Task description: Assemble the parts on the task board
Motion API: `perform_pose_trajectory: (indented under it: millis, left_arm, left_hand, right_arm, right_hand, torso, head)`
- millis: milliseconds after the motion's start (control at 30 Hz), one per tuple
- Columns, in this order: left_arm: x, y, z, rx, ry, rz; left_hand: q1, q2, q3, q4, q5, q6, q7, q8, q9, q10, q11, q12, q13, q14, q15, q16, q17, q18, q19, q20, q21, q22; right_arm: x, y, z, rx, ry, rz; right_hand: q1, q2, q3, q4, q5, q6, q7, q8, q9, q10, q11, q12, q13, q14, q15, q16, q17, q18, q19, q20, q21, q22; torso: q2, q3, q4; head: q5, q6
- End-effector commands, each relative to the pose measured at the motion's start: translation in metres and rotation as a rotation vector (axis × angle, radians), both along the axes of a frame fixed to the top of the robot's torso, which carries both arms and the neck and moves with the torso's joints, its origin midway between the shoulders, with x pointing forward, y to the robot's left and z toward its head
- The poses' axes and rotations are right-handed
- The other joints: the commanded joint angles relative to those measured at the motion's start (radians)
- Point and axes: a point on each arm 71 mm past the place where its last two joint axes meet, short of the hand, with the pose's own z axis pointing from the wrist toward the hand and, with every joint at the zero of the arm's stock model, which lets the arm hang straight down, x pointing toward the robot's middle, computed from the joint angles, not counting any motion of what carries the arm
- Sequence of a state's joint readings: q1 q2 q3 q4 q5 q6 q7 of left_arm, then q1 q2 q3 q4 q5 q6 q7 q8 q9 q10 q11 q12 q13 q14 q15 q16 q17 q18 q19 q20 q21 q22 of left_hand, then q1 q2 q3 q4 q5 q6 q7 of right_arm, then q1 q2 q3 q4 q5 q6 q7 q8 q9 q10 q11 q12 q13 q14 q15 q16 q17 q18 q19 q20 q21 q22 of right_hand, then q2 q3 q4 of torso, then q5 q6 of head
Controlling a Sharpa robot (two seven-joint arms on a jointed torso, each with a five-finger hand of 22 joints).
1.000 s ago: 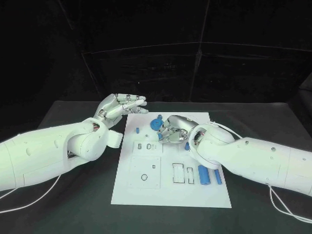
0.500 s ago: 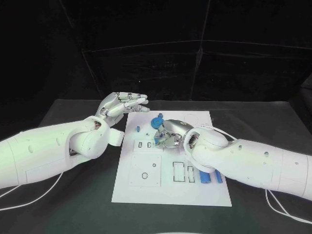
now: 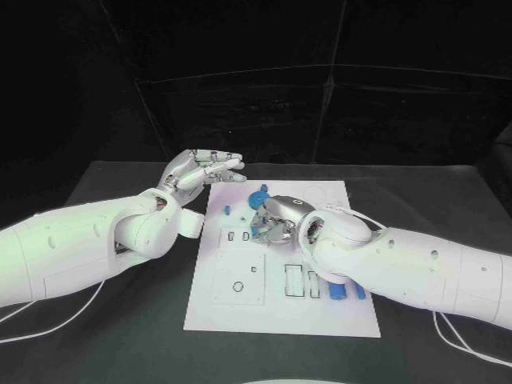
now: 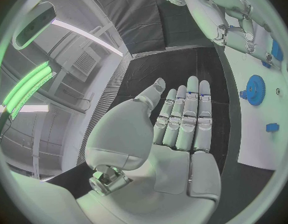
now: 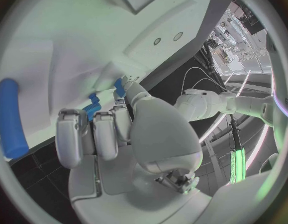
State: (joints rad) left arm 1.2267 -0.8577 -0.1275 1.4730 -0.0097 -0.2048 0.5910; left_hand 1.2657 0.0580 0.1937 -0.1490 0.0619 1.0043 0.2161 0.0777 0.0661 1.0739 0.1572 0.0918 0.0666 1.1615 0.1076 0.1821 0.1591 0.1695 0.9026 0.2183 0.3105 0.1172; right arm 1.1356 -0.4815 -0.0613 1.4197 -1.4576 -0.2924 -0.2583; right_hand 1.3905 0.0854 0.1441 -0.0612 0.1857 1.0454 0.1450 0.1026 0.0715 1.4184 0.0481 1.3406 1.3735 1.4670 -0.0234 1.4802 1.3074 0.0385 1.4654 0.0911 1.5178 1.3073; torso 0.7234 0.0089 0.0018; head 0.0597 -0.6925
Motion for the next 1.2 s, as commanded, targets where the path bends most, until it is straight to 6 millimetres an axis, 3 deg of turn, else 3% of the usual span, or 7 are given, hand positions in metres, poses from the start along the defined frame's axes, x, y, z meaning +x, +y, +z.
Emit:
perform_pose_trajectory:
  millis: [33,533,1200]
  left_arm:
    - [0.0001,-0.0013,0.0014,-0.01,-0.001,-0.01]
    - [-0.0004,-0.0012,0.0014,-0.009,0.001,-0.012]
    - [-0.0007,-0.0005,0.0013,-0.008,0.004,-0.011]
  left_hand:
    - [-0.009,0.002,0.008,0.0,0.002,0.005,0.001,-0.004,0.0,0.008,0.001,-0.003,-0.001,0.008,-0.001,-0.006,0.001,0.015,0.003,0.004,-0.003,-0.001]
    - [-0.009,0.002,0.008,0.0,0.002,0.005,0.001,-0.004,0.0,0.008,0.001,-0.003,-0.001,0.008,-0.001,-0.006,0.001,0.015,0.003,0.004,-0.003,-0.001]
    - [-0.009,0.002,0.01,-0.002,0.002,0.006,0.001,-0.004,0.0,0.009,0.001,-0.005,-0.001,0.008,-0.001,-0.008,0.002,0.015,0.003,0.004,-0.004,-0.002]
  right_arm:
    - [-0.0007,0.0016,-0.0007,-0.013,-0.001,0.014]
    - [-0.0006,0.0026,-0.004,-0.042,0.02,0.019]
    - [-0.0015,0.0014,-0.0053,-0.084,0.018,0.018]
  right_hand:
    - [-0.009,0.0,0.008,0.001,0.0,0.031,-0.019,0.005,0.0,0.0,-0.007,-0.005,-0.035,0.062,-0.005,-0.005,0.055,-0.01,0.02,-0.007,0.0,0.151]
    - [-0.019,-0.009,0.012,0.001,-0.002,0.027,-0.017,0.001,-0.001,-0.002,-0.006,-0.008,-0.037,0.062,-0.005,-0.006,0.052,-0.009,0.018,-0.006,-0.001,0.148]
    - [-0.056,-0.059,0.023,-0.005,0.0,-0.012,0.0,-0.026,-0.006,-0.019,0.008,-0.03,-0.055,0.061,0.006,-0.01,0.046,-0.007,0.012,0.002,-0.006,0.14]
  torso:
    - [0.0,-0.0001,0.0007]
    - [-0.001,0.0001,-0.0001]
    - [-0.001,0.0,0.0]
  head:
    - [0.0,-0.001]
    - [0.002,-0.003]
    - [0.001,-0.003]
